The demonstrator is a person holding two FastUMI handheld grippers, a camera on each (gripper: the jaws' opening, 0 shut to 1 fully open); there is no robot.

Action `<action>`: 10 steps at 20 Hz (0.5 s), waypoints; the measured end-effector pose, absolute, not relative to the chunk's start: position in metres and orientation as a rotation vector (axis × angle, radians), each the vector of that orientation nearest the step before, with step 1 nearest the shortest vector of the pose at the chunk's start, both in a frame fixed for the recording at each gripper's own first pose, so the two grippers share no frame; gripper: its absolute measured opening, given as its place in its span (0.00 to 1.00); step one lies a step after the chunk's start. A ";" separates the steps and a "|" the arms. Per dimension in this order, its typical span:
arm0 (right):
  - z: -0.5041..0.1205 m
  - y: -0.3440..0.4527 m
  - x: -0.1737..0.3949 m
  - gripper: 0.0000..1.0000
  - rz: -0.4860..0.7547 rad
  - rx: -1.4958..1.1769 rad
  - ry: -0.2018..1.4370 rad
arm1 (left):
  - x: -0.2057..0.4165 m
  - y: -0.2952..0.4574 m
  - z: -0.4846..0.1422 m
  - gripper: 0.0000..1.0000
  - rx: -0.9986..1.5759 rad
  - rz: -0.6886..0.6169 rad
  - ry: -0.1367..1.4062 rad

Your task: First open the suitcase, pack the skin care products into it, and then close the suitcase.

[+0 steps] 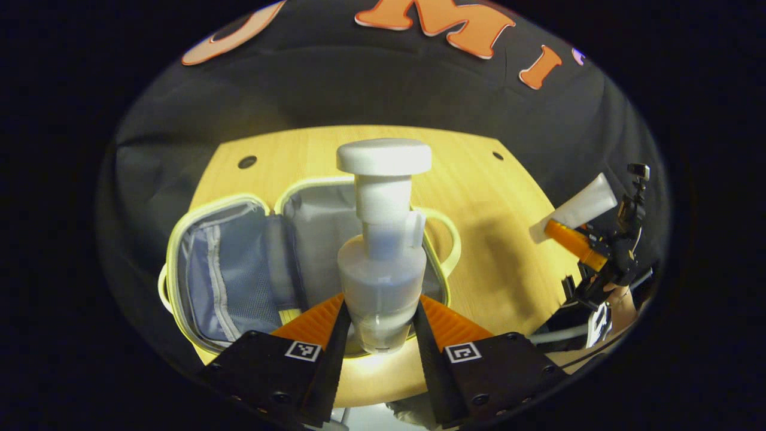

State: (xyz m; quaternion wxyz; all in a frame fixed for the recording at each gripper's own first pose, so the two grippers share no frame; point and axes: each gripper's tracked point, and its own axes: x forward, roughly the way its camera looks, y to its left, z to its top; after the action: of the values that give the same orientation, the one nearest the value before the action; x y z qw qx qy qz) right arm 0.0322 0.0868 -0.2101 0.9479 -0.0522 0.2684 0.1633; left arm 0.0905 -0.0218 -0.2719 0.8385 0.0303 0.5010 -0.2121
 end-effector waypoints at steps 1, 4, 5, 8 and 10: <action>-0.208 0.088 0.030 0.44 0.325 -0.102 0.541 | 0.094 -0.019 -0.280 0.60 0.074 -0.456 1.103; -0.203 0.090 0.029 0.44 0.289 -0.072 0.536 | 0.110 -0.014 -0.307 0.60 0.105 -0.451 1.187; -0.202 0.088 0.028 0.44 0.275 -0.069 0.533 | 0.117 -0.012 -0.315 0.60 0.125 -0.454 1.206; -0.197 0.084 0.026 0.44 0.244 -0.059 0.528 | 0.128 -0.008 -0.335 0.60 0.160 -0.442 1.279; -0.197 0.083 0.024 0.44 0.229 -0.057 0.532 | 0.132 -0.005 -0.350 0.61 0.148 -0.427 1.319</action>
State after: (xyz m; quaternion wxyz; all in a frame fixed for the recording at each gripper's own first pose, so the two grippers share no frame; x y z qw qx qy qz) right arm 0.0237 0.0831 -0.1965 0.9579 -0.0281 0.2624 0.1129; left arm 0.1322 -0.0046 -0.3503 0.7667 0.0682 0.6073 -0.1964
